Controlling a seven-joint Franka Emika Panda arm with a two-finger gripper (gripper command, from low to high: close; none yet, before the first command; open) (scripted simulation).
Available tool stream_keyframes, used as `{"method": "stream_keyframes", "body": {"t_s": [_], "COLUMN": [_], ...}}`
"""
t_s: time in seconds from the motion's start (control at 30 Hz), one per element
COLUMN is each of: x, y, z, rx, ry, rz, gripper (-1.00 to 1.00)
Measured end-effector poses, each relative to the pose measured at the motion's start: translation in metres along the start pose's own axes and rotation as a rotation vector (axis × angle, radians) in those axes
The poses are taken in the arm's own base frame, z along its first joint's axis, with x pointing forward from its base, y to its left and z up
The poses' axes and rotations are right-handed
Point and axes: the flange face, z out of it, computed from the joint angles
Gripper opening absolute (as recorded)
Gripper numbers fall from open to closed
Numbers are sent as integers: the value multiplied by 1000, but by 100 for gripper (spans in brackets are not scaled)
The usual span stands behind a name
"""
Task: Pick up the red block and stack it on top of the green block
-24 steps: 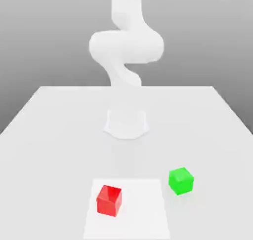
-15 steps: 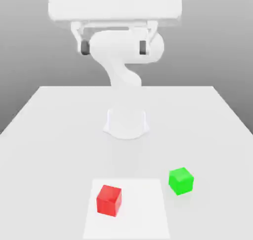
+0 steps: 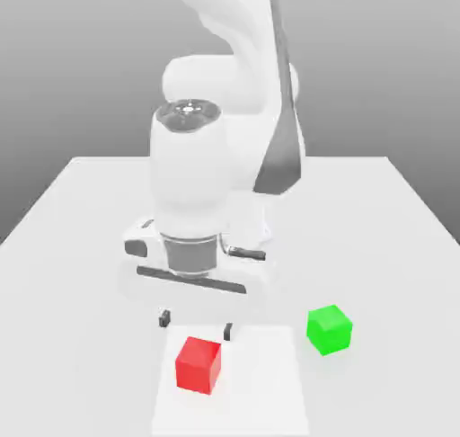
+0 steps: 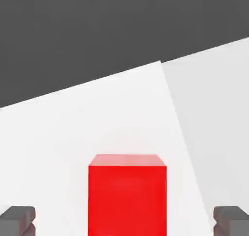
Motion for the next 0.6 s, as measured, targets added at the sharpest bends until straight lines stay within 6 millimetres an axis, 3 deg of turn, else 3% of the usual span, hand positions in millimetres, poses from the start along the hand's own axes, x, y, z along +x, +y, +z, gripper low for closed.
{"method": "stream_keyframes", "body": {"t_s": [0.07,0.1,0.33,0.53,0.6], "x": [-1,-1,-1,-3,-38], "y": [1,2,2,1,-13], "z": [22,32,33,-23,-33], "rx": [-2,-2,-2,-2,0], "ry": [-1,-1,-1,-1,-4], "rz": [0,0,0,-10,-156], "gripper": [0,-100,-100,-100,-100]}}
